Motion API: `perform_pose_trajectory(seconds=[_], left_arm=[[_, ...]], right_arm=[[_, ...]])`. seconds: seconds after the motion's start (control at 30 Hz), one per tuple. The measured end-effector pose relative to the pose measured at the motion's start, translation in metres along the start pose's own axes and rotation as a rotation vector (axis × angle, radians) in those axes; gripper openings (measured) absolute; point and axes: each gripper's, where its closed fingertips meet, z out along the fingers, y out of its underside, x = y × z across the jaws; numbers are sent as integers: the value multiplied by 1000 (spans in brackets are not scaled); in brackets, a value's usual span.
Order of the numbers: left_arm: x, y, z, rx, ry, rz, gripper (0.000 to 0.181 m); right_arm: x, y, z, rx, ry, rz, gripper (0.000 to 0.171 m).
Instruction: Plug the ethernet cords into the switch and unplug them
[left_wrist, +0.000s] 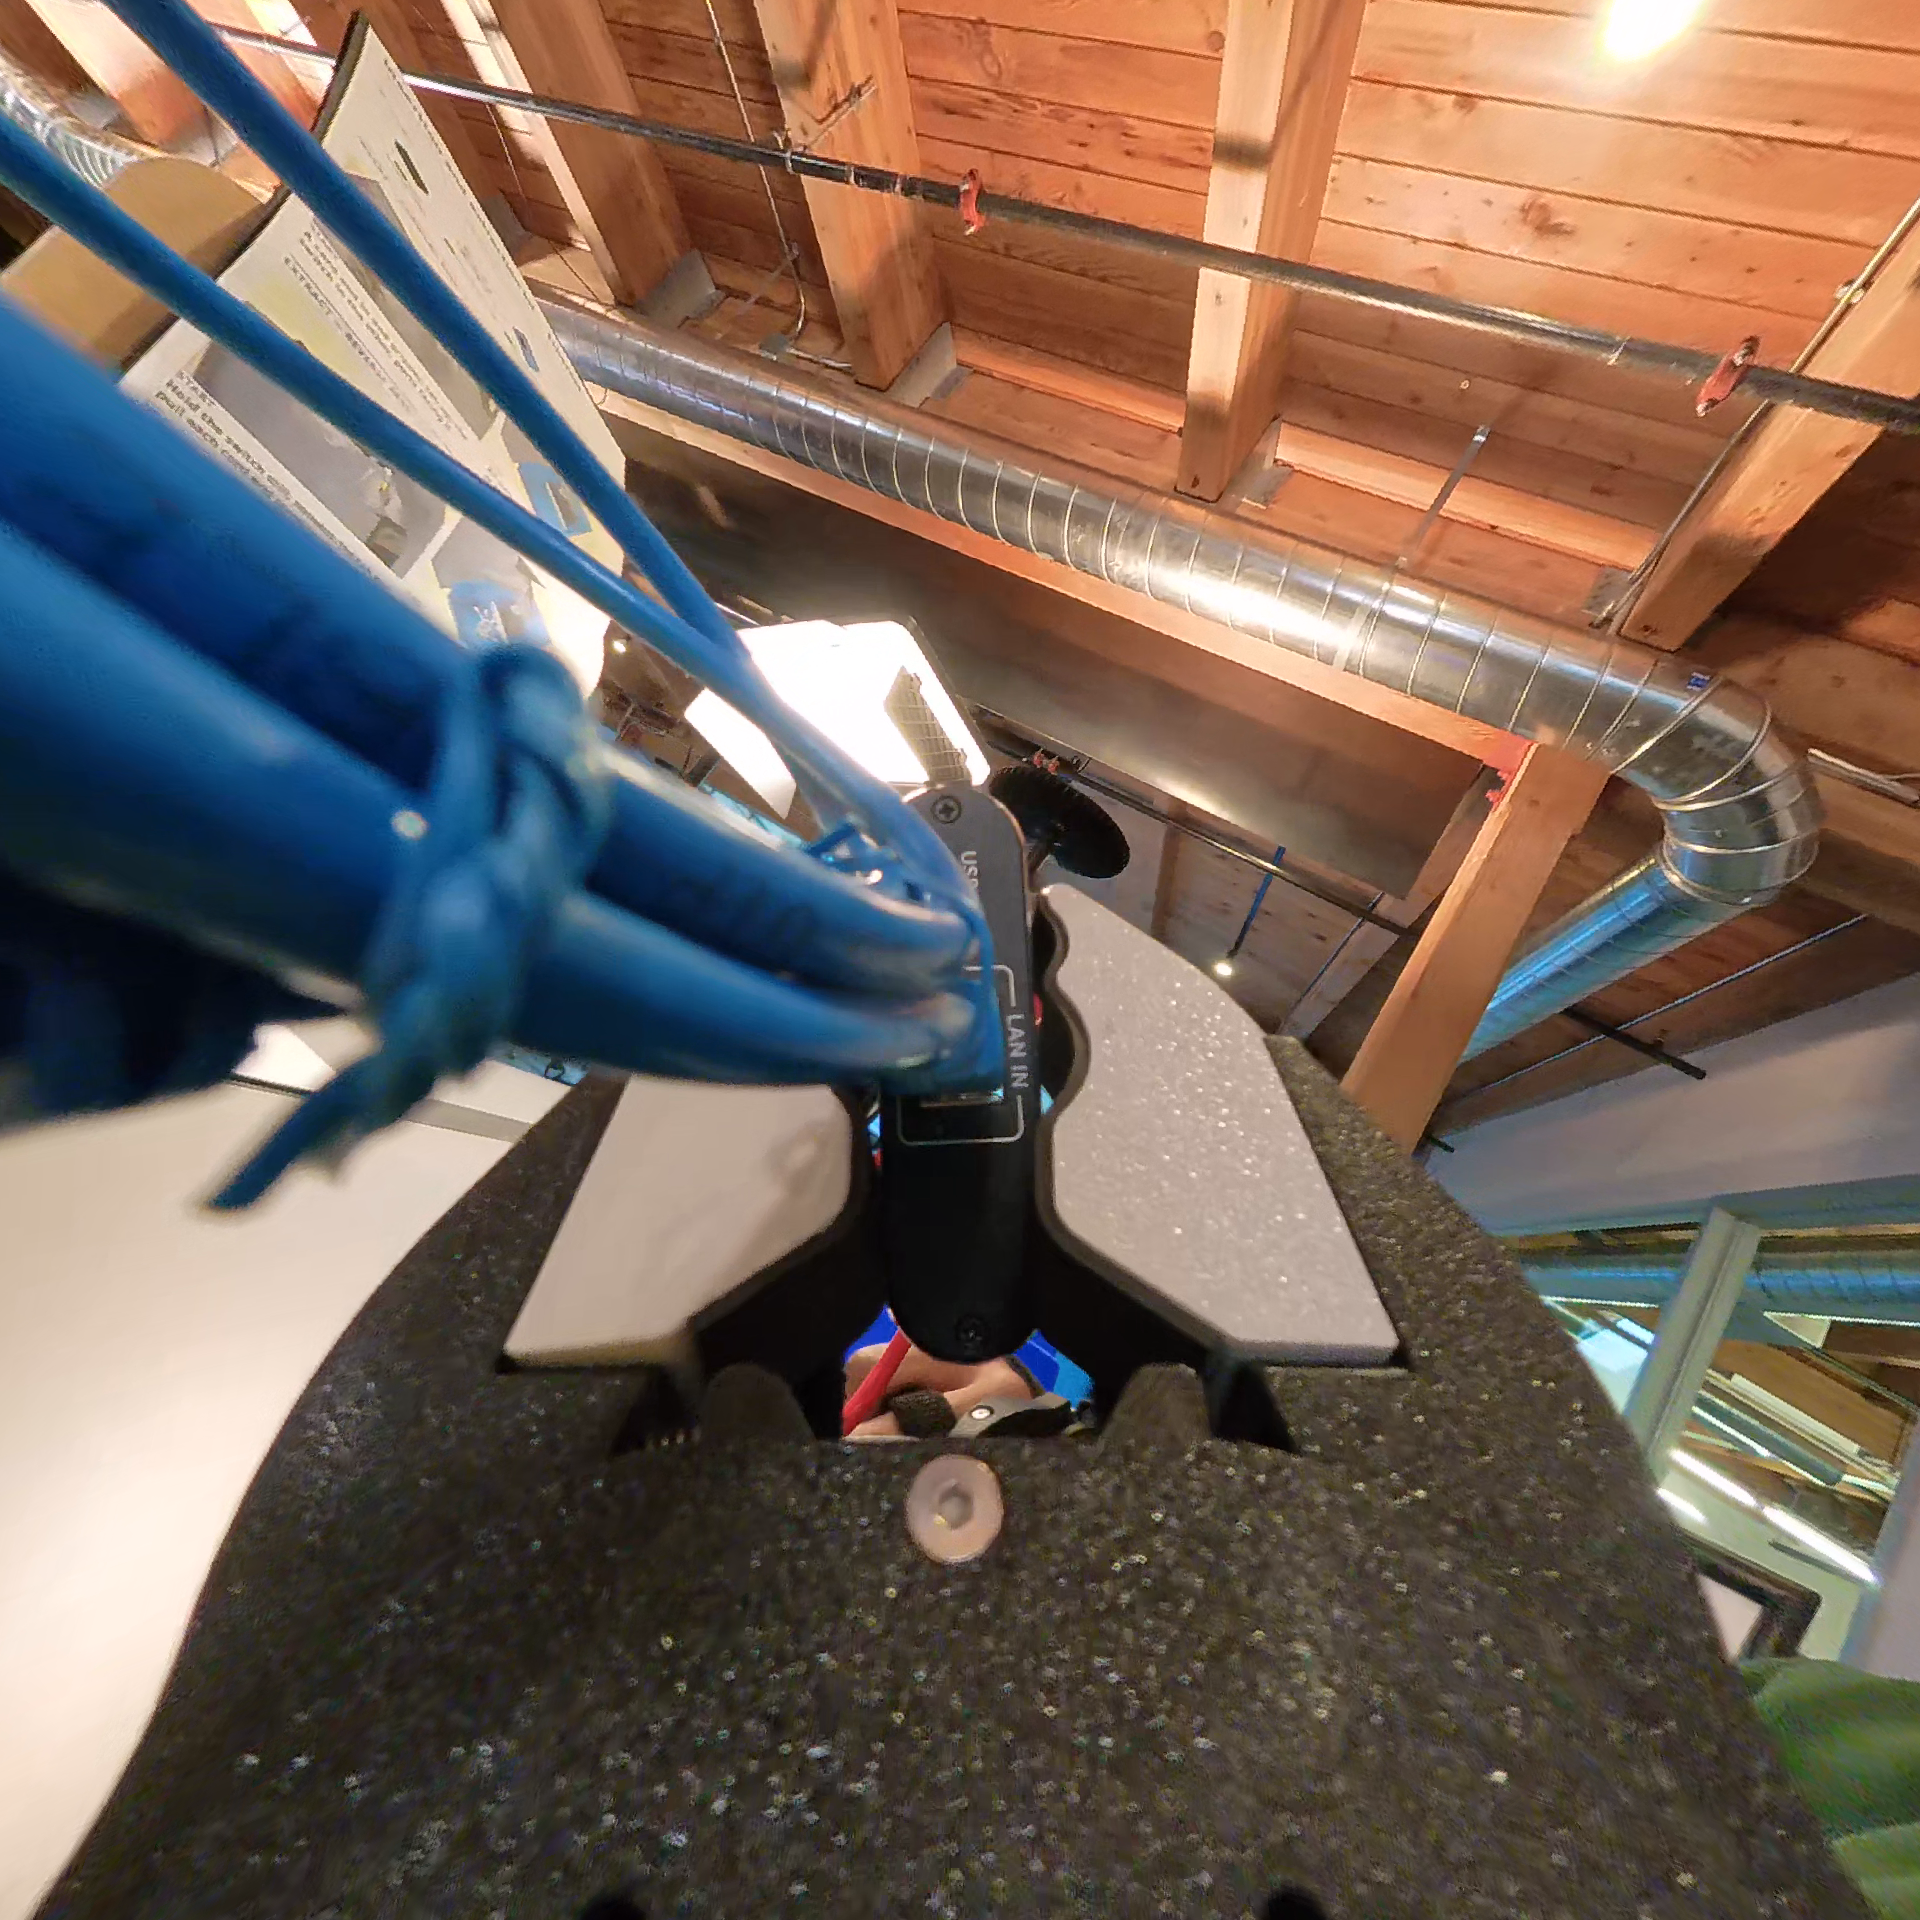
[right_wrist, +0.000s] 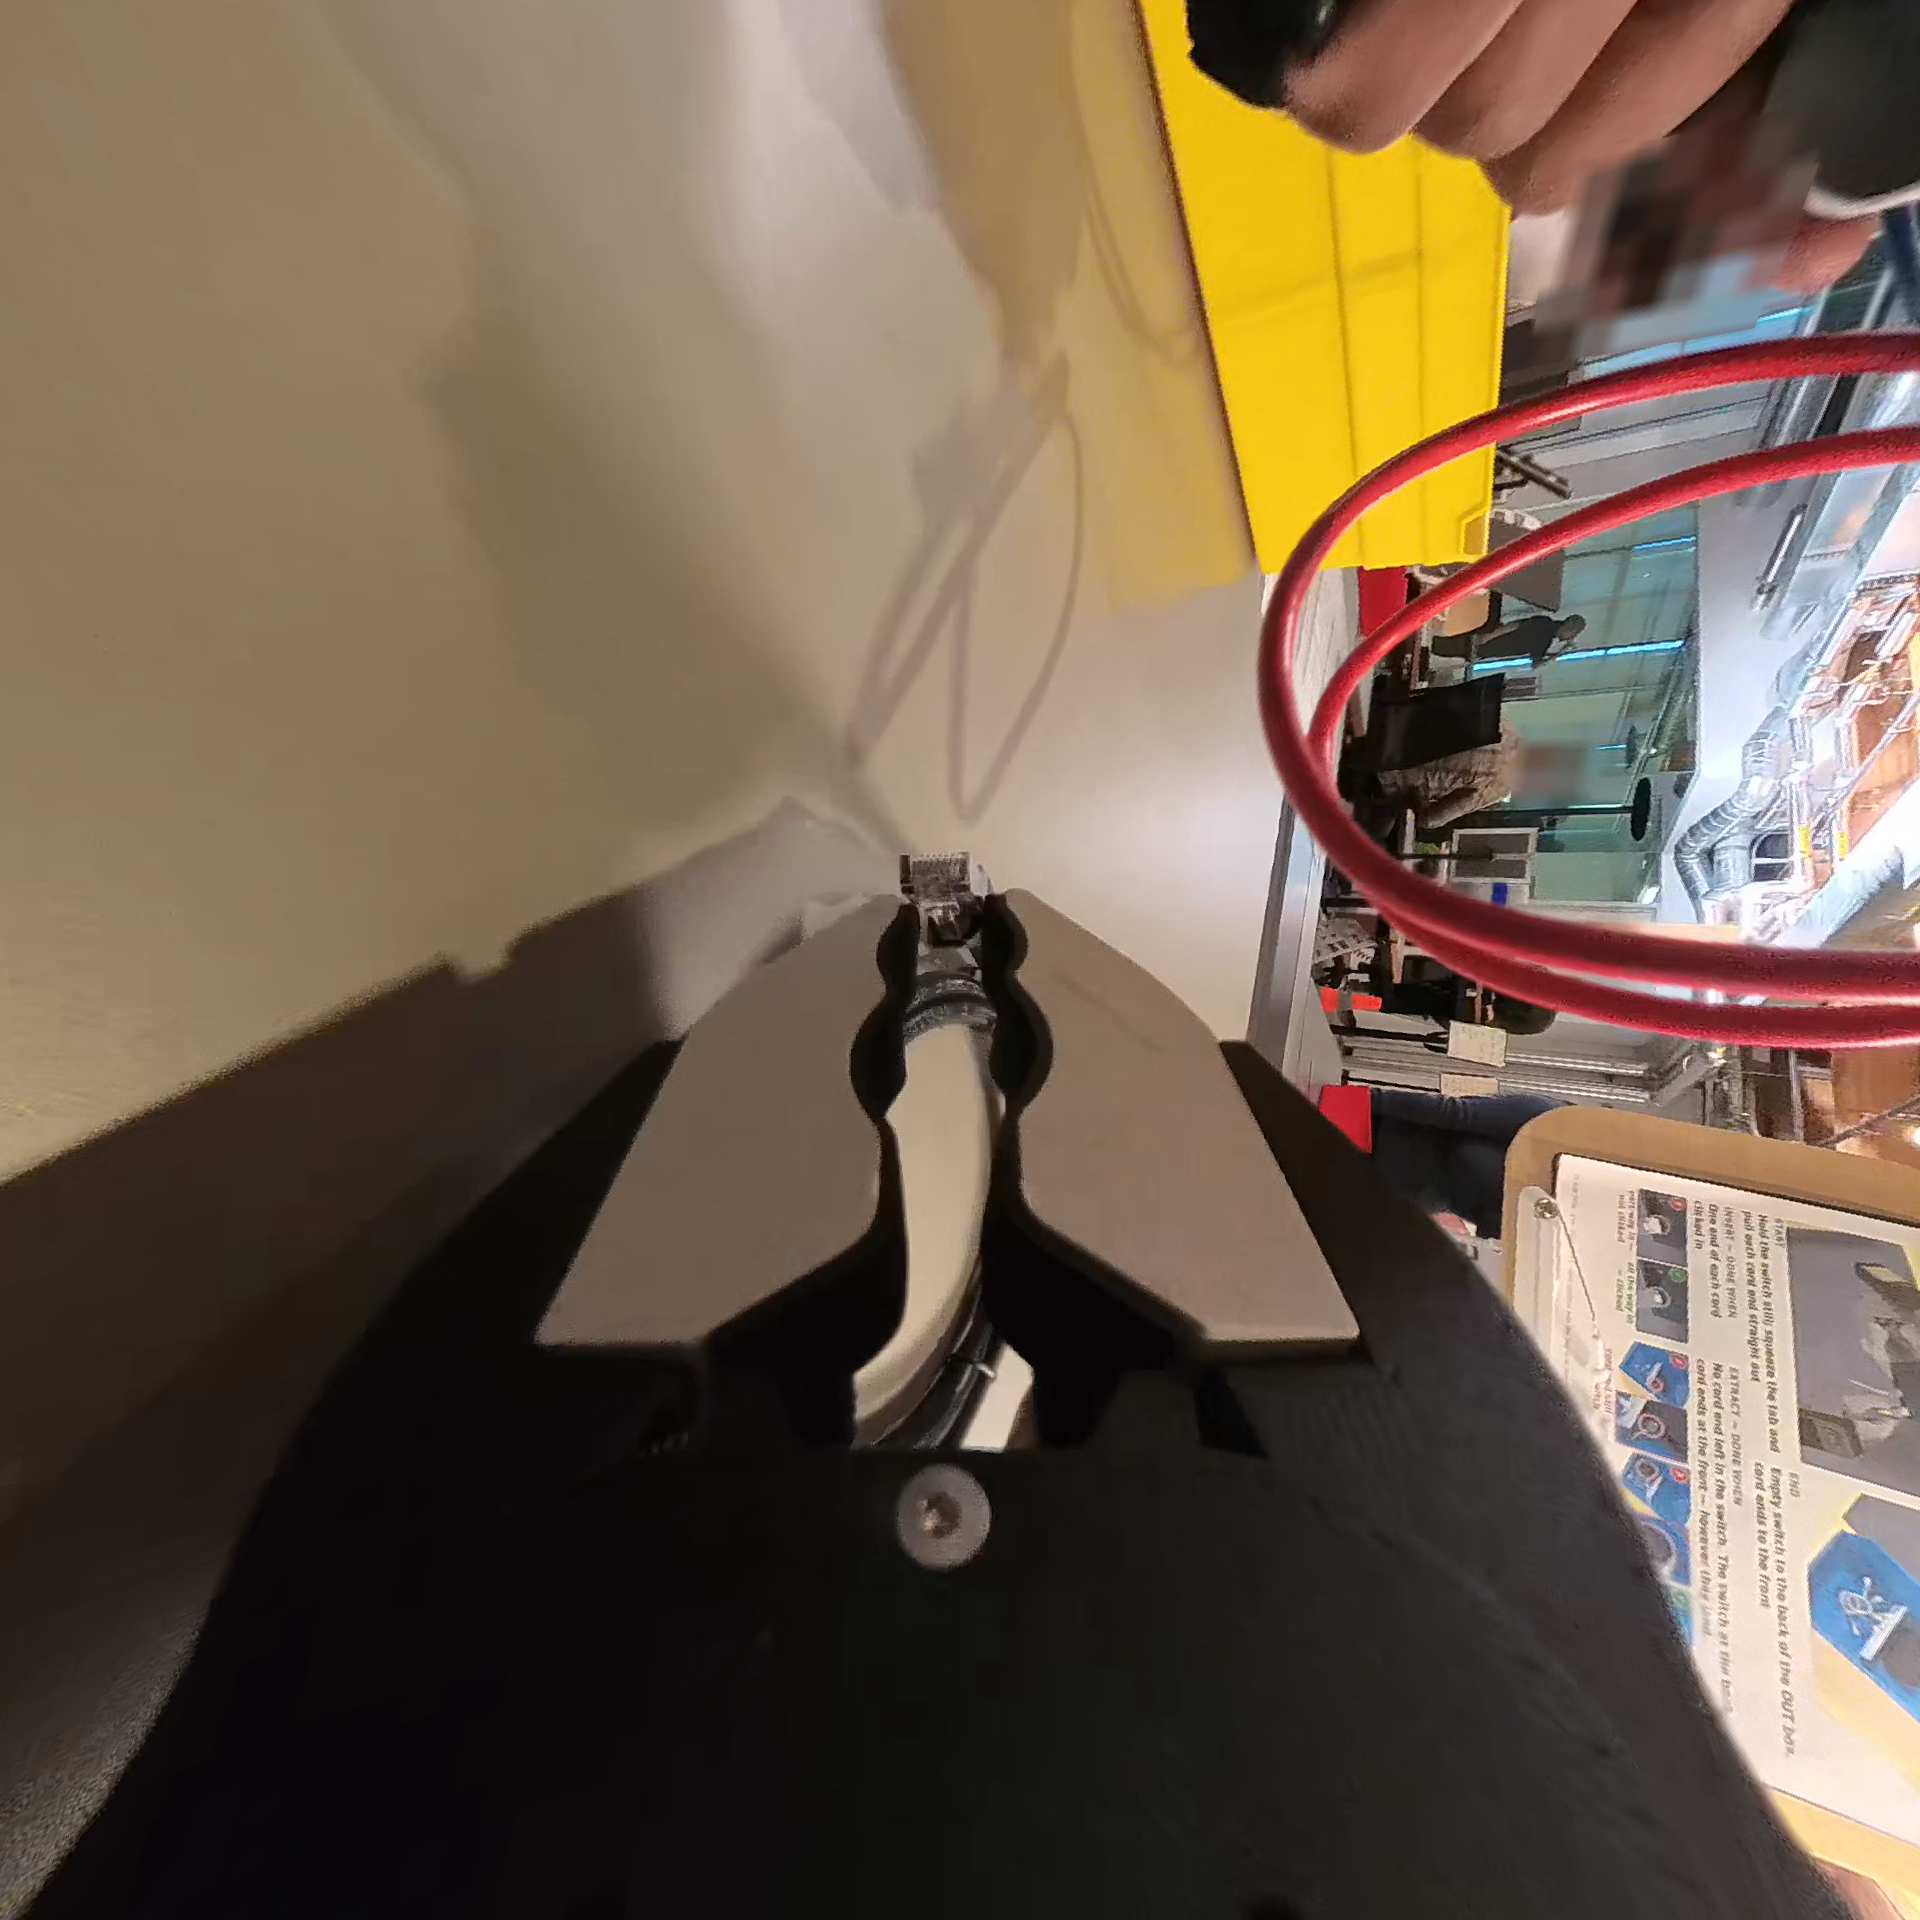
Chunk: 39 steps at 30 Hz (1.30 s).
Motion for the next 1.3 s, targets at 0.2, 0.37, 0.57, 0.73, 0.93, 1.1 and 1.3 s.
perform_pose_trajectory(seconds=[0.2,0.37,0.57,0.73,0.93,1.1,1.3], left_arm=[[0,2,1,-17,-22,43,27],[-1,2,1,-22,-37,65,27],[-2,3,1,-32,-49,84,27],[-2,4,1,-34,-53,89,27],[-1,5,1,-40,-52,92,27],[0,7,3,-51,-49,98,27],[-1,7,2,-53,-58,111,27]], right_arm=[[6,-4,-7,14,23,-7,12],[27,-6,-25,67,83,70,11],[52,6,-48,95,171,155,10],[53,4,-56,139,137,213,10],[44,-13,-60,235,43,278,10],[58,-26,-79,358,51,365,9],[86,-10,-96,368,170,444,9]])
